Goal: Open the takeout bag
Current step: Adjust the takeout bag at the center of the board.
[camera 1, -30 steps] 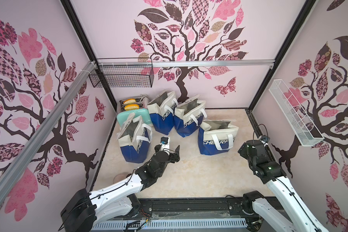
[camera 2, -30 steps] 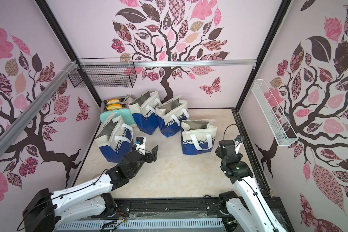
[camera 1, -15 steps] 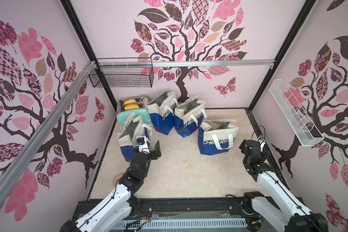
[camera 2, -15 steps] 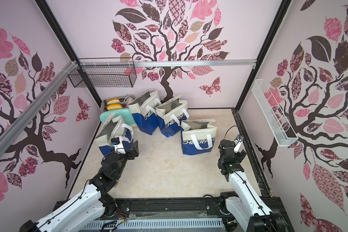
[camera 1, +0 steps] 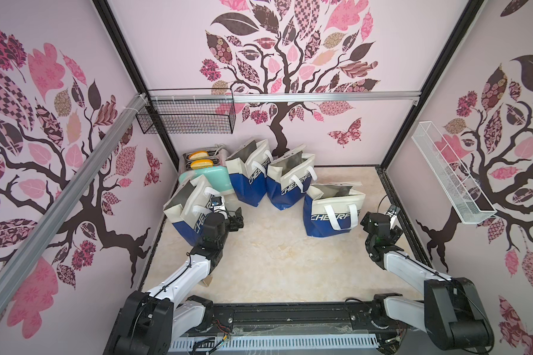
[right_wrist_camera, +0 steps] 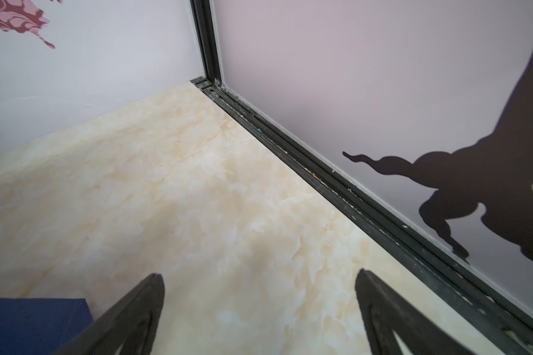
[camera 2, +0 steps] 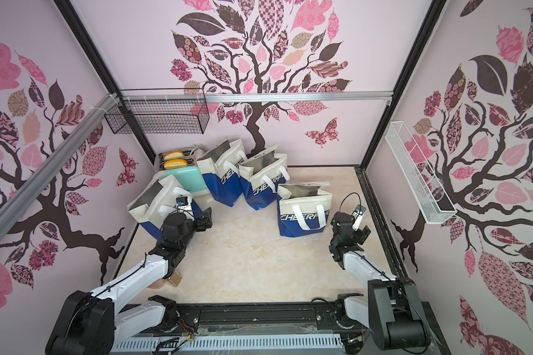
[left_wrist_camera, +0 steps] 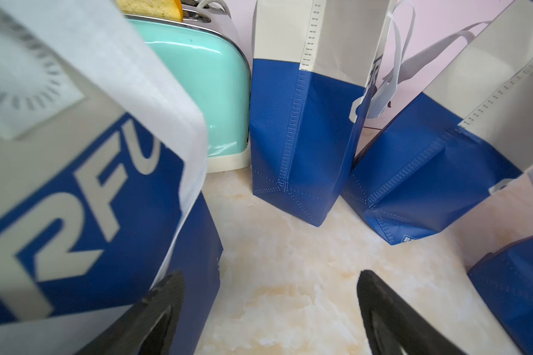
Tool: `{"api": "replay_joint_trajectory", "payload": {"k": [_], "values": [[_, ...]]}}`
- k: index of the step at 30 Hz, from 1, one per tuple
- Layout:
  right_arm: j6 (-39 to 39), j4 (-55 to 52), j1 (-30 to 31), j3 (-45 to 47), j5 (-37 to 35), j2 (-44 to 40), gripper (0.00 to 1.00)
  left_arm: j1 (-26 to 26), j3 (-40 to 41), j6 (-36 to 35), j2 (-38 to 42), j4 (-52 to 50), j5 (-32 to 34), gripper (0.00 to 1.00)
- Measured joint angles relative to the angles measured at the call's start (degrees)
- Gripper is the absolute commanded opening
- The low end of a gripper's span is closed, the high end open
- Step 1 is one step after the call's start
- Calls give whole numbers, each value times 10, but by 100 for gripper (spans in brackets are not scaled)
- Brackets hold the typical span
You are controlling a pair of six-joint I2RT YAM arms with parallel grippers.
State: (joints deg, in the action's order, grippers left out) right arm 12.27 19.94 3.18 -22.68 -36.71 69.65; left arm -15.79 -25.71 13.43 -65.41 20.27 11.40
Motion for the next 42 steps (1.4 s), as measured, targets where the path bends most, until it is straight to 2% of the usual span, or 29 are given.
{"api": "replay_joint_trajectory", "payload": {"k": [7,12,15,18,22,24,27,32,34,36,38,40,42], "values": [[-59,113,0,29,42,43,99,24,11,3,-50,50,-22,89],[-89,164,0,38,75,44,99,27,11,1,-38,50,-69,86],[-98,179,0,42,83,41,100,19,8,-17,-9,30,-123,85],[-100,185,0,46,84,38,99,-23,-17,-66,29,-30,-182,80],[-100,186,0,49,80,31,99,-69,-27,-100,134,-73,-242,80],[-99,186,0,49,75,27,99,-70,-34,-111,201,-88,-233,80],[-95,186,0,50,63,19,100,-70,-95,-155,274,-125,-171,80],[-83,182,0,56,46,10,100,-64,-197,-265,310,-87,-16,87],[-78,177,0,56,42,8,99,-31,-234,-311,295,-68,37,88],[-72,169,0,56,41,3,99,44,-275,-320,261,-72,63,88],[-67,159,0,56,40,-3,100,159,-297,-289,211,-67,74,88],[-61,150,0,56,40,-12,100,247,-292,-248,170,-64,81,88],[-56,141,0,57,41,-23,99,297,-284,-220,124,-58,106,88]]}}
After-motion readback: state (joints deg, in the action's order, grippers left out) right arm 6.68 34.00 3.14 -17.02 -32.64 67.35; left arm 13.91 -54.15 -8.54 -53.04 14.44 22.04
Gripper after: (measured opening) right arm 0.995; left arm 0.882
